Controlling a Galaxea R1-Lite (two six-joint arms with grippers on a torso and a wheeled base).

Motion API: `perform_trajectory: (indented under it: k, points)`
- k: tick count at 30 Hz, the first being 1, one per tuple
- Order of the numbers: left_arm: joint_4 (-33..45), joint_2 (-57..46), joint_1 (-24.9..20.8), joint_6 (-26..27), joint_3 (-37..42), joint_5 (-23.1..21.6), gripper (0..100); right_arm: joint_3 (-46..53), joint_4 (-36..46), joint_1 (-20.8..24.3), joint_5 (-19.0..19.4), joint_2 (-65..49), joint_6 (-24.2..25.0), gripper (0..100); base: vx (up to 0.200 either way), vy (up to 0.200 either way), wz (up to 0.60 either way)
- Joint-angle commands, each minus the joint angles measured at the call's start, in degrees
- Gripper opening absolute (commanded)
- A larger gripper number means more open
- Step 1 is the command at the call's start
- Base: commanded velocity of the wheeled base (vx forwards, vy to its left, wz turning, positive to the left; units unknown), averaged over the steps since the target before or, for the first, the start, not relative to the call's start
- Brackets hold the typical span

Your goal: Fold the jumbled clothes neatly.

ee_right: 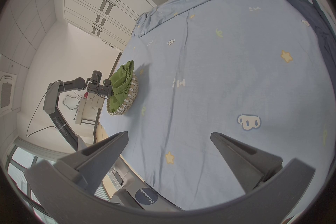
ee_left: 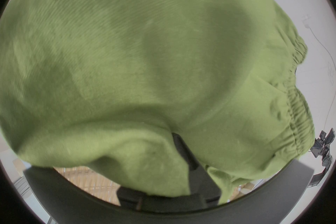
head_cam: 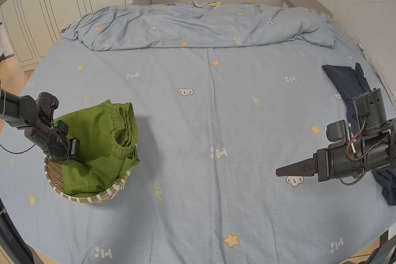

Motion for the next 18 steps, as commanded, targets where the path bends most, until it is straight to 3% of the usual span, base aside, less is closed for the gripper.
perform_trajectory:
  k: [1,14,18]
  points:
    - [0.03,-3.44,-0.52,-0.2,0.96,-0.12,100,0.01,-0.01,0.03,0.03,0.0,0.01,100,0.0,0.0,0.0]
    - [-0.05,-21.1,-0.52,0.32,5.88,-0.21,100,0.01,-0.1,-0.5,-0.15,-0.44,-0.17,100,0.0,0.0,0.0]
    - [-0.05,-24.35,-0.7,0.23,6.58,-0.65,100,0.1,-0.01,-0.23,-2.34,-1.49,-0.61,100,0.0,0.0,0.0]
